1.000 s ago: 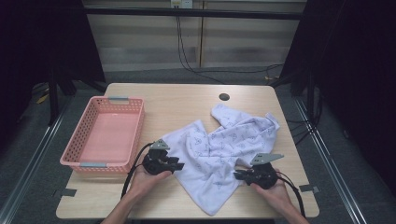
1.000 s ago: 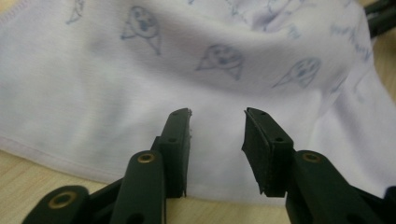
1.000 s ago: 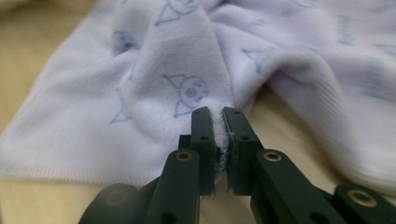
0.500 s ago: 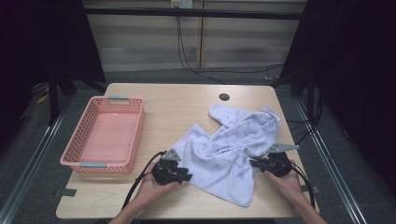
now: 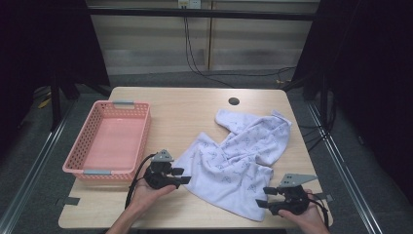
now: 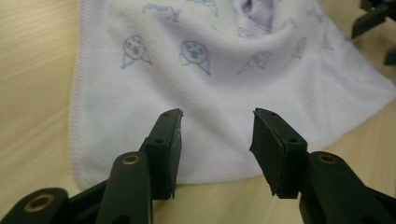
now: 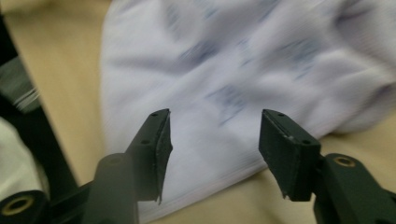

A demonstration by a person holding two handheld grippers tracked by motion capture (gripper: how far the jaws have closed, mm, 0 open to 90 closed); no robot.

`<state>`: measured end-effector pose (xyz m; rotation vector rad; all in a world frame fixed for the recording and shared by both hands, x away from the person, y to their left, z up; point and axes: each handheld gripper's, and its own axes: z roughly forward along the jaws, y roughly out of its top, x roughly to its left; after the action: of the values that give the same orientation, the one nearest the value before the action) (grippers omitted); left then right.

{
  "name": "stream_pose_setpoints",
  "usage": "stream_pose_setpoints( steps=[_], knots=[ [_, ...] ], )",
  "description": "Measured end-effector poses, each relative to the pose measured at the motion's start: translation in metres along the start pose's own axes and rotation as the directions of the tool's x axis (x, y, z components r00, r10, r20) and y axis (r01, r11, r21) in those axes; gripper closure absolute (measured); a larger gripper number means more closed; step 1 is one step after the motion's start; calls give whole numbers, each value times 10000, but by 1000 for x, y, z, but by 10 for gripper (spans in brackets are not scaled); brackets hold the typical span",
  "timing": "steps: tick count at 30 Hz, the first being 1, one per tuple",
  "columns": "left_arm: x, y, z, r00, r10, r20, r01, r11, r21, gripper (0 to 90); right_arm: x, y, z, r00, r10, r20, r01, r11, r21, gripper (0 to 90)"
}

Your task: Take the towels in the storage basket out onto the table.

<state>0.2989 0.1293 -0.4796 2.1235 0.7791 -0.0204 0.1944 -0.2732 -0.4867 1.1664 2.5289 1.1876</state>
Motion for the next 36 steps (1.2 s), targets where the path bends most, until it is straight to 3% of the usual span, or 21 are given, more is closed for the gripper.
stream_pose_setpoints(
  steps=[1,5,8,11,12,14,16,17,20,24,27,33,36],
  knots=[
    [3,1,2,9999,91,-73,-91,10000,-3,522,0,0,0,10000,0,0,0,10000,0,402],
    [13,4,4,9995,-319,-31,319,9994,-102,416,4,0,9,9985,-367,-404,383,9984,413,353],
    [13,3,2,9991,-393,-139,390,9991,-183,385,7,-1,14,9939,-924,-601,960,9936,594,281],
    [15,3,-1,9985,-490,-255,484,9985,-245,378,11,-3,15,9891,-1436,-331,1456,9870,675,291],
    [17,3,-2,9985,-480,-281,474,9986,-245,374,16,-4,15,9794,-2010,187,1991,9771,753,346],
    [19,4,-1,9978,-558,-364,547,9980,-303,373,17,-5,15,9780,-2064,304,2035,9759,789,367],
    [22,5,2,9969,-562,-555,547,9981,-290,370,12,-4,13,9792,-1989,412,1961,9785,634,525],
    [27,8,8,9963,-656,-556,653,9978,-72,364,5,-3,11,9824,-1781,562,1749,9829,576,676],
    [30,11,13,9968,-633,-490,633,9980,-17,360,-1,-1,11,9880,-1407,639,1370,9888,594,804],
    [31,10,17,9971,-591,-475,598,9981,131,361,-7,0,10,9947,-921,455,896,9944,553,832],
    [31,4,14,9984,-382,-425,396,9987,320,386,-10,1,8,9949,-818,597,786,9954,548,837],
    [29,1,17,9969,115,-774,-71,9983,572,384,-12,2,5,9957,-675,637,656,9974,315,836],
    [29,2,17,9955,-30,-946,73,9990,450,365,-14,3,3,9970,-509,592,499,9986,182,834]
  ],
)
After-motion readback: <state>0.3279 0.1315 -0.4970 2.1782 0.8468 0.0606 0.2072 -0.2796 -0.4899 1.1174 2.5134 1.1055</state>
